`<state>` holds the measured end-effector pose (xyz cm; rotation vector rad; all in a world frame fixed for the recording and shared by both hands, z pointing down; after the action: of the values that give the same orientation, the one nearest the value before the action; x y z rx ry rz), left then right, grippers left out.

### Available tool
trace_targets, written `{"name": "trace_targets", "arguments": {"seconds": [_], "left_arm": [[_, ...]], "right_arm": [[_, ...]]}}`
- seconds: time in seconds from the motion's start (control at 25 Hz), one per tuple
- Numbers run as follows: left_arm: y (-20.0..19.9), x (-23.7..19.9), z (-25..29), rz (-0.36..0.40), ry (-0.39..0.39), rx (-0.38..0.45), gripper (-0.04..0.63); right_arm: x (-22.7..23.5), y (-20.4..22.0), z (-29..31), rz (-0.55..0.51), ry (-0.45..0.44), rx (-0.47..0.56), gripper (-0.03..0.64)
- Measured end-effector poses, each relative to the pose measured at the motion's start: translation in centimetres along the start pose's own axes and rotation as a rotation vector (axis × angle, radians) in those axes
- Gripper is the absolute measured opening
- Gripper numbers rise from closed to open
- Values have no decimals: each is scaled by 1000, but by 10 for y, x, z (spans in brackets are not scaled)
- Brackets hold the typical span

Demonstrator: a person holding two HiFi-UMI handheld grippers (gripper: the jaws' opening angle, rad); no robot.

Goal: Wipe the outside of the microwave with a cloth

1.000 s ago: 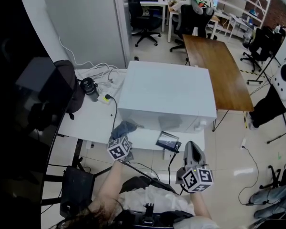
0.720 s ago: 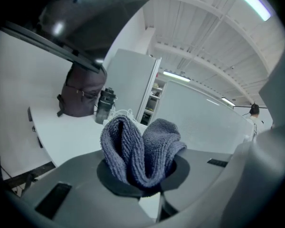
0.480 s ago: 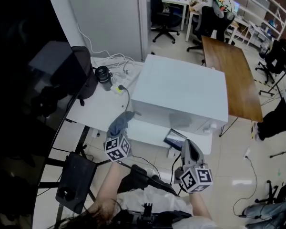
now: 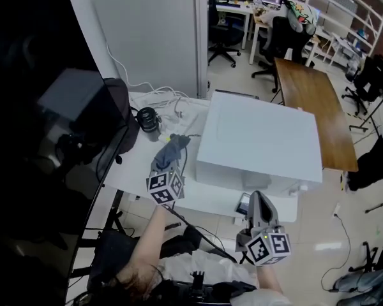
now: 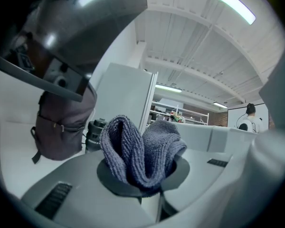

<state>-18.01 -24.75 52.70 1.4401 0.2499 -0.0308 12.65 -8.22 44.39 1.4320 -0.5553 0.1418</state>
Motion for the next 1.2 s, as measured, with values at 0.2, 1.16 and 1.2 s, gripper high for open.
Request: {"name": "trace_targets", "arguments": {"seconds": [0.2, 1.16, 1.2], "left_arm": [[-19, -10, 71, 30, 116, -21, 53], [-1, 48, 89, 81, 460, -96, 54], [1, 48, 77, 72, 464, -100, 54]], "right_arm": [[-19, 11, 23, -7, 109, 51, 0], [-13, 13, 32, -33, 225, 56, 0], [-13, 14, 32, -31, 216, 49, 0]]}}
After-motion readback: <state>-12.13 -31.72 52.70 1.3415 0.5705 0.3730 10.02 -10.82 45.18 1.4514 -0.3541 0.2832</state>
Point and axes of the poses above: the fingertips, and each gripper's own axes: z forward along the fingers, x to its right, y out of its underside, the point moved 6 cm from there along -z, backward along the fingers, and after that the axes turned 4 degrees about z, right-handed, at the moved point
